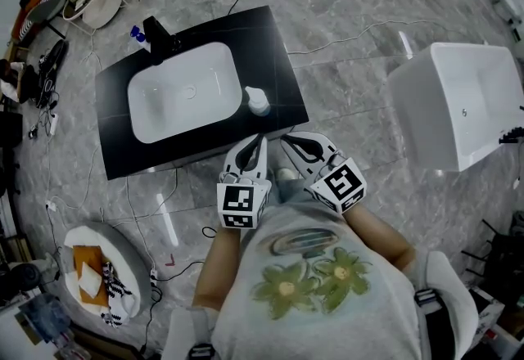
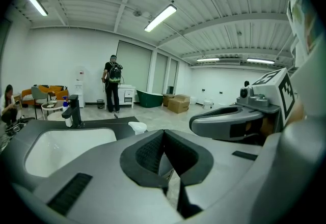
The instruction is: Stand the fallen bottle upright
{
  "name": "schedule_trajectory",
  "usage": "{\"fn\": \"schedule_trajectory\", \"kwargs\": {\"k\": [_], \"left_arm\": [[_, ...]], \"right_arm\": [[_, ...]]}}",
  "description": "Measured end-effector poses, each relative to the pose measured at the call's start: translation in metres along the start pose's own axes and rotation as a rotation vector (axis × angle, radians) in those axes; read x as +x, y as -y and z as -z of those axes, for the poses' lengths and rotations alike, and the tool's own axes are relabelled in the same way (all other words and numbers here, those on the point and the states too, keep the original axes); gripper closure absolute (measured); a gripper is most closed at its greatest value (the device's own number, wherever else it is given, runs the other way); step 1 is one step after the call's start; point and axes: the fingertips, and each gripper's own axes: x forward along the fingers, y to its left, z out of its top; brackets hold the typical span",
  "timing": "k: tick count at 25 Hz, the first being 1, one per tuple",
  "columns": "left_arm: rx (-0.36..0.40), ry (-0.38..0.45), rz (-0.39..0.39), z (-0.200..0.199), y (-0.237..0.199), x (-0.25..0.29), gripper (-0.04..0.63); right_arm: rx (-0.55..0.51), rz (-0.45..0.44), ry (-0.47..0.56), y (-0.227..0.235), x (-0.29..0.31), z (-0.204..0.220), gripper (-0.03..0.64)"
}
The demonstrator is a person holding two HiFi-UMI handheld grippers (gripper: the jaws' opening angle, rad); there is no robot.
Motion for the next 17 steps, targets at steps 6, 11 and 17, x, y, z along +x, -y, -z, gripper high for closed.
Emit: {"fn": "schedule_trajectory", "kwargs": {"k": [6,11,17], "left_arm": [[-0.004,0.019,0.006,-0.004,0.011,-0.013,0.577],[-0.012,0.032,0.008,-0.005,0.017,-0.02,0.577],[-0.01,0.039,0.001,-0.002,0.027,-0.027,0.577]], "right_arm": [[-0.01,-0.006,0.005,-0.007,-0.013,-0.001,0.575],[-0.001,-0.015,0.009,-0.013,-0.021,0.002,0.575],[-0.003,-0.029,0.008,-0.019,-0.03,0.009,0.575]]}}
